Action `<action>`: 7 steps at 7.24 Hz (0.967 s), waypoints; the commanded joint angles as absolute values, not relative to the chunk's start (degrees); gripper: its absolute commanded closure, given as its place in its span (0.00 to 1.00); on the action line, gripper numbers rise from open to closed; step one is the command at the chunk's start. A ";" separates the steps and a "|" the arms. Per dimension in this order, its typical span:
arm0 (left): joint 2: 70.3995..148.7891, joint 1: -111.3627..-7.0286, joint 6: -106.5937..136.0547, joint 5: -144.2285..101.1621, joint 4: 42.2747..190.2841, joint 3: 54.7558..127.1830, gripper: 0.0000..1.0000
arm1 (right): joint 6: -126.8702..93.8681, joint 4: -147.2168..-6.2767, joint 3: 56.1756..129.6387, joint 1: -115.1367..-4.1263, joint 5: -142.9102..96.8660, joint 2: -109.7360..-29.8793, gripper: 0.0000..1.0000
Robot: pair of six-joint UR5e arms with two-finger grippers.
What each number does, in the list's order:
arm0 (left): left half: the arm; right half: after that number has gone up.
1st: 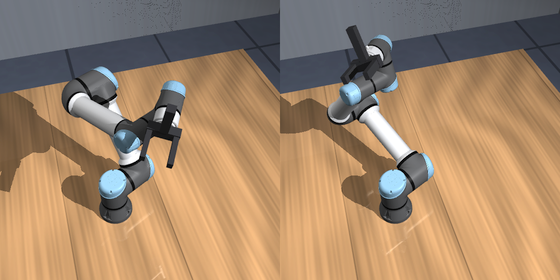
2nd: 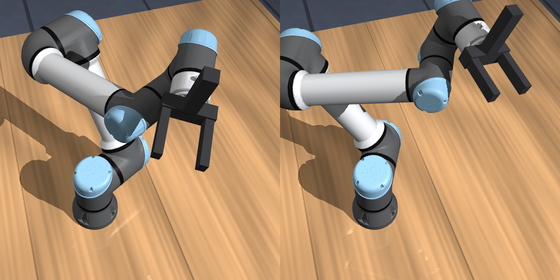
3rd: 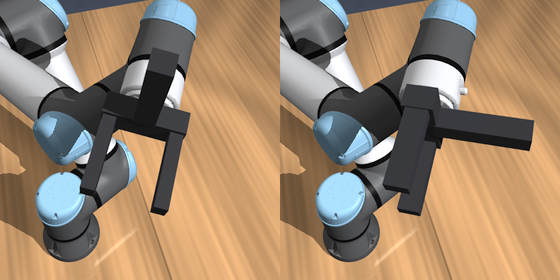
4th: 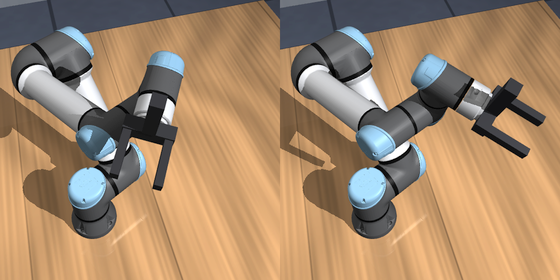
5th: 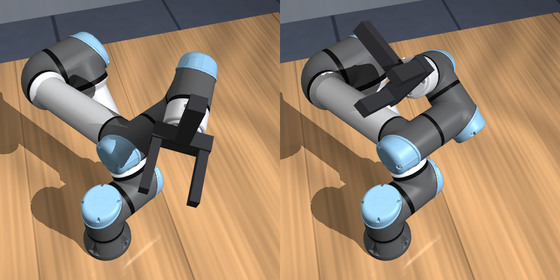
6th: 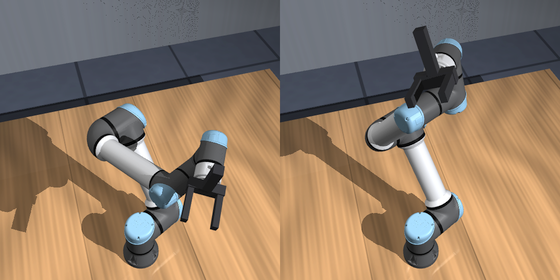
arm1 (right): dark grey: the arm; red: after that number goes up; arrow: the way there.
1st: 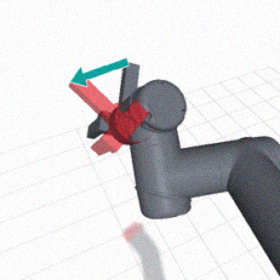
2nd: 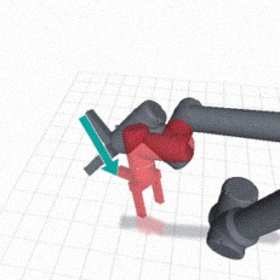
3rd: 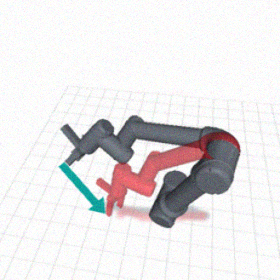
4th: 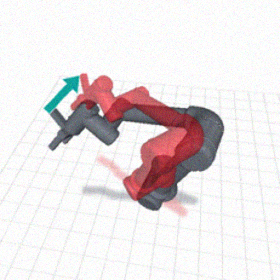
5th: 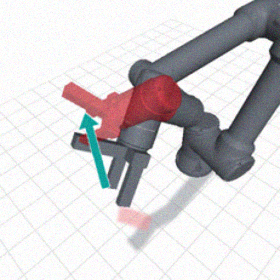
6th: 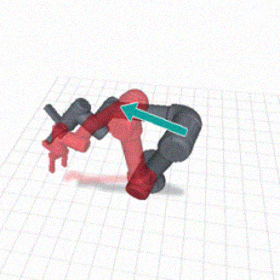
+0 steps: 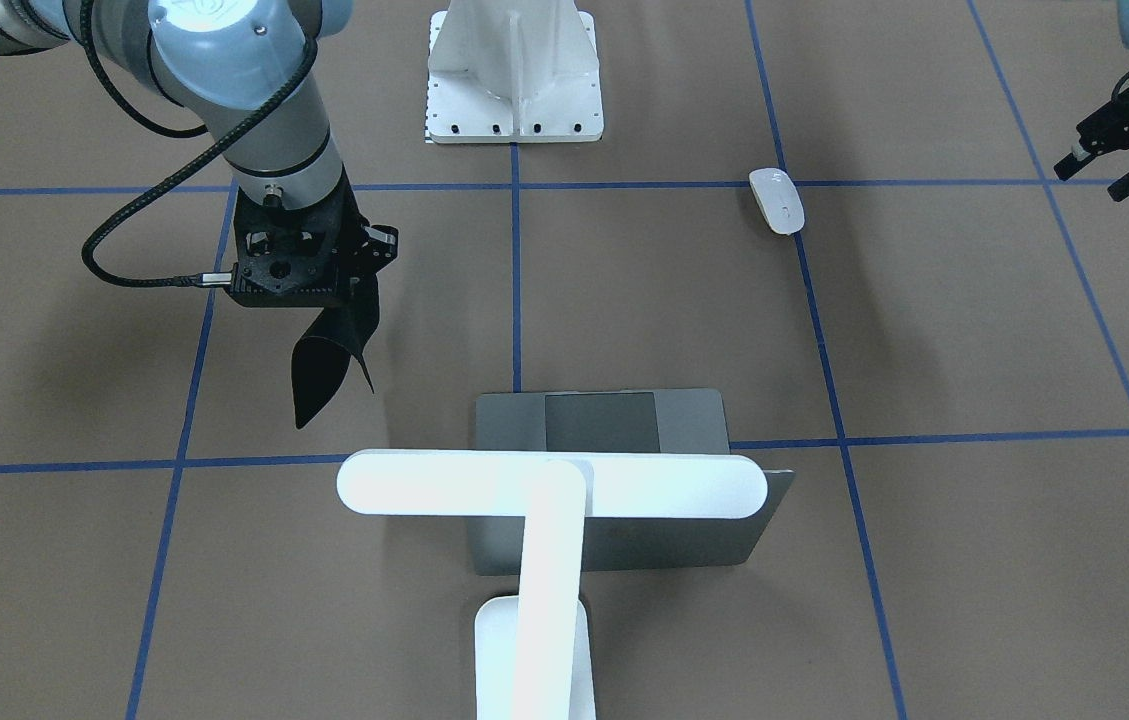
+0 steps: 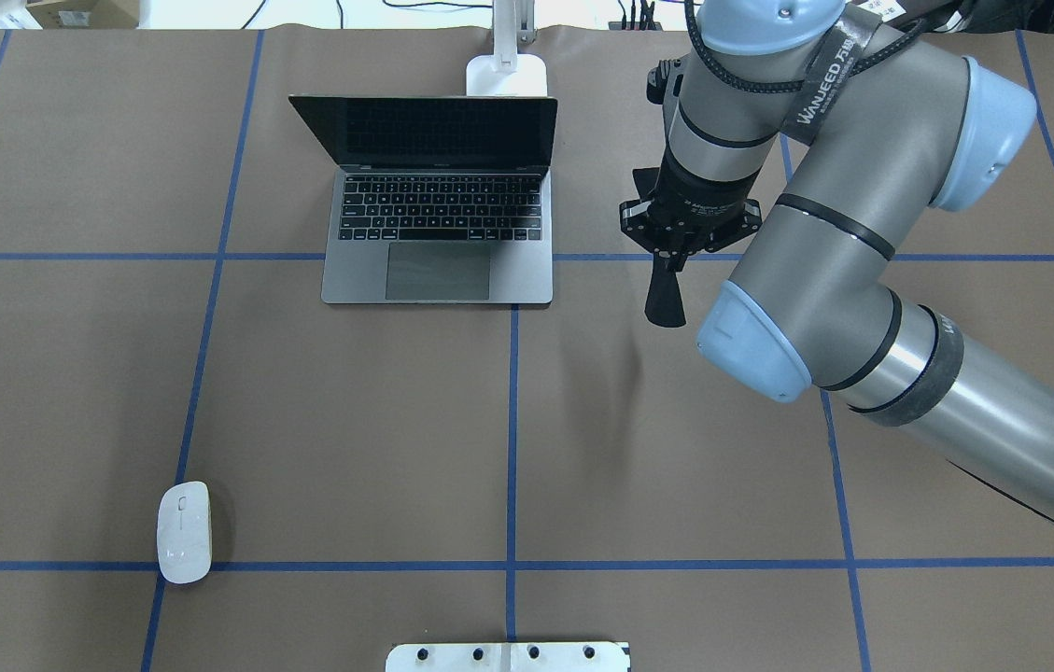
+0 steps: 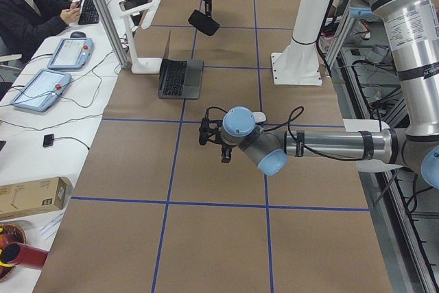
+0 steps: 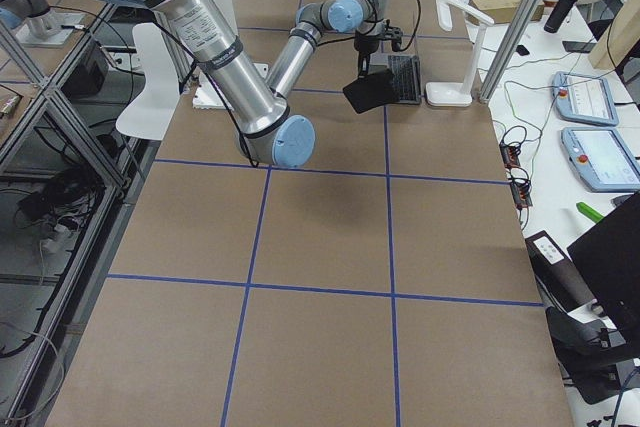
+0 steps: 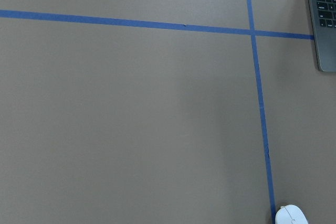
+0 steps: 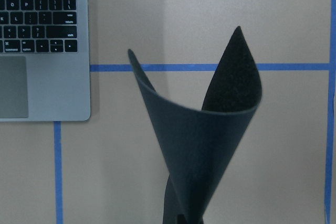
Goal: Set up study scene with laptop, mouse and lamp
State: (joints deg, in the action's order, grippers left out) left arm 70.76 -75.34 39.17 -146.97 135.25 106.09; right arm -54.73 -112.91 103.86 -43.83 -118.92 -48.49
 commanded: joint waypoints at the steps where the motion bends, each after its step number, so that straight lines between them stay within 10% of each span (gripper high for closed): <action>1: 70.75 -75.50 39.20 -146.95 135.00 106.00 0.01 | -58.07 -109.71 103.19 -42.29 -114.63 -48.43 0.00; 7: 73.72 -74.89 52.40 -144.15 127.88 108.62 0.01 | -56.95 -109.51 103.18 -42.71 -114.87 -54.65 0.00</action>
State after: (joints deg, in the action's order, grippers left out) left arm 72.25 -75.33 45.28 -145.54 128.89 107.59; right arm -57.38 -109.55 102.90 -42.50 -114.63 -52.51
